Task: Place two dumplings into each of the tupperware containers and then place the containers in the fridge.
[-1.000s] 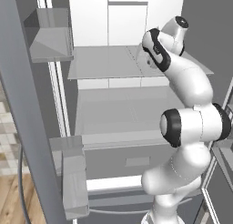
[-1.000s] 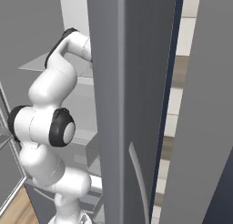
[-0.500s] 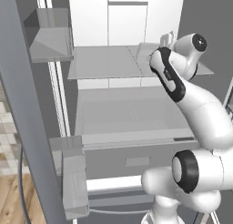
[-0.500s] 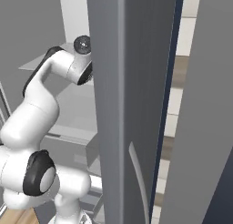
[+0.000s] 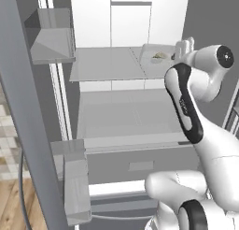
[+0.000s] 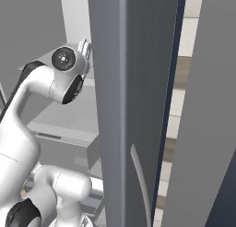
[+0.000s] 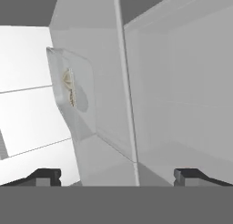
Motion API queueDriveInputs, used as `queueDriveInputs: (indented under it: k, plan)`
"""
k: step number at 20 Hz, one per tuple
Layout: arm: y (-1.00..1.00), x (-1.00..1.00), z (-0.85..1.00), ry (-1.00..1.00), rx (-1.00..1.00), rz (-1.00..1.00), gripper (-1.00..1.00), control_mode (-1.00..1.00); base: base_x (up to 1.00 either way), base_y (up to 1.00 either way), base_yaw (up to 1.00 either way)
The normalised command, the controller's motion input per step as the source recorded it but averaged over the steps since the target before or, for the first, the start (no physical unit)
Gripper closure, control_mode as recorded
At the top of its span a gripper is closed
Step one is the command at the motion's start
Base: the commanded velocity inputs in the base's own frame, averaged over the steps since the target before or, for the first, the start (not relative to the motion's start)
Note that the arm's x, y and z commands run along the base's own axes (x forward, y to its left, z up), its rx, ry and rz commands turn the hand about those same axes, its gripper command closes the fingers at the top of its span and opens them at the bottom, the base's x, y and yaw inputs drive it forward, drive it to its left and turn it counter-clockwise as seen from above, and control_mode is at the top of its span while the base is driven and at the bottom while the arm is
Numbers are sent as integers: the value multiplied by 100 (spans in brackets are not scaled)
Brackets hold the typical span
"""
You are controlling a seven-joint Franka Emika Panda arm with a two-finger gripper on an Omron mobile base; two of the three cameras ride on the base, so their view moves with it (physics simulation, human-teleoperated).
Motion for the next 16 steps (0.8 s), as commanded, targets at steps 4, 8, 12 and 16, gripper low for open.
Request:
queueDriveInputs:
  k: [4, 8, 12, 16]
  plan:
    - [0, -100, 12, -17, -5, 0, -100, -100, 0, 0, 0]
    - [0, -100, 5, 4, -3, 4, -100, -100, 0, 0, 0]
    - [0, -100, -1, 13, -18, 12, -100, -100, 0, 0, 0]
    - [28, -100, 0, 26, -25, 7, -100, -100, 0, 0, 0]
